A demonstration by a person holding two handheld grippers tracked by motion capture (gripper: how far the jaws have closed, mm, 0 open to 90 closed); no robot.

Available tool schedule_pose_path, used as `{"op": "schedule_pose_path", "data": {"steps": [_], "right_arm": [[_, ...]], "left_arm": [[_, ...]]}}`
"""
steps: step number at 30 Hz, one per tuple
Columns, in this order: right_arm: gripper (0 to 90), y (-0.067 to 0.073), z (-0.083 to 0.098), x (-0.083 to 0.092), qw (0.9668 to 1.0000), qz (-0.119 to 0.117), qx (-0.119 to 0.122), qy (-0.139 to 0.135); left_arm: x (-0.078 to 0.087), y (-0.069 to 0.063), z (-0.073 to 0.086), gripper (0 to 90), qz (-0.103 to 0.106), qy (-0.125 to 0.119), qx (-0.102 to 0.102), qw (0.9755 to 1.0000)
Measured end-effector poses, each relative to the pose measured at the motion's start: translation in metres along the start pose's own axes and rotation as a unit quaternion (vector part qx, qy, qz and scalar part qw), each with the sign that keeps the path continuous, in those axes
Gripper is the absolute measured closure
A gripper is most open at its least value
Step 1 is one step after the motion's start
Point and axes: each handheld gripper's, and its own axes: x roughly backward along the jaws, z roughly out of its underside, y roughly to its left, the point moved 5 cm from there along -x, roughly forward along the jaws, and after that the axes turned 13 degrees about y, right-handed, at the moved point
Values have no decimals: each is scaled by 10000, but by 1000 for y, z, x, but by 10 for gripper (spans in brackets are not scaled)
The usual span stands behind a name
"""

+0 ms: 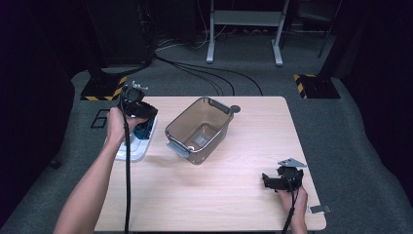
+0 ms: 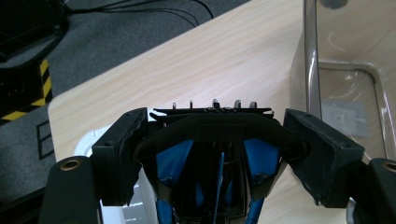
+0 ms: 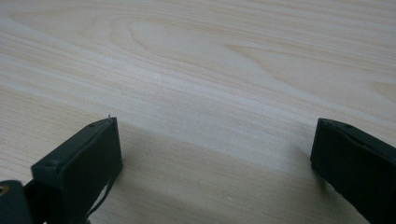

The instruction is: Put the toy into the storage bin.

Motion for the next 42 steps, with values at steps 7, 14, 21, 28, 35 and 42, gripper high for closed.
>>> {"op": "schedule_pose_path", "data": {"steps": [7,14,21,28,35,42], "right_arm": [[13,0,0,0,10000,-1,-2,1],[13,0,0,0,10000,-3,0,0],[13,0,0,0,10000,-2,0,0],[13,0,0,0,10000,-3,2,-1],[13,0,0,0,10000,-2,-2,-1],[13,0,0,0,10000,-3,-4,0]], "left_arm": [[9,-1,-18,250,-61,-127,-42,9999],[22,-6,-34,249,-127,-211,-195,9995],[35,-11,-50,250,-185,-347,-257,9989],[45,-20,-65,249,-176,-464,-367,9981],[49,-38,-79,249,-133,-588,-503,9969],[53,-62,-90,249,72,-754,-646,9950]]}}
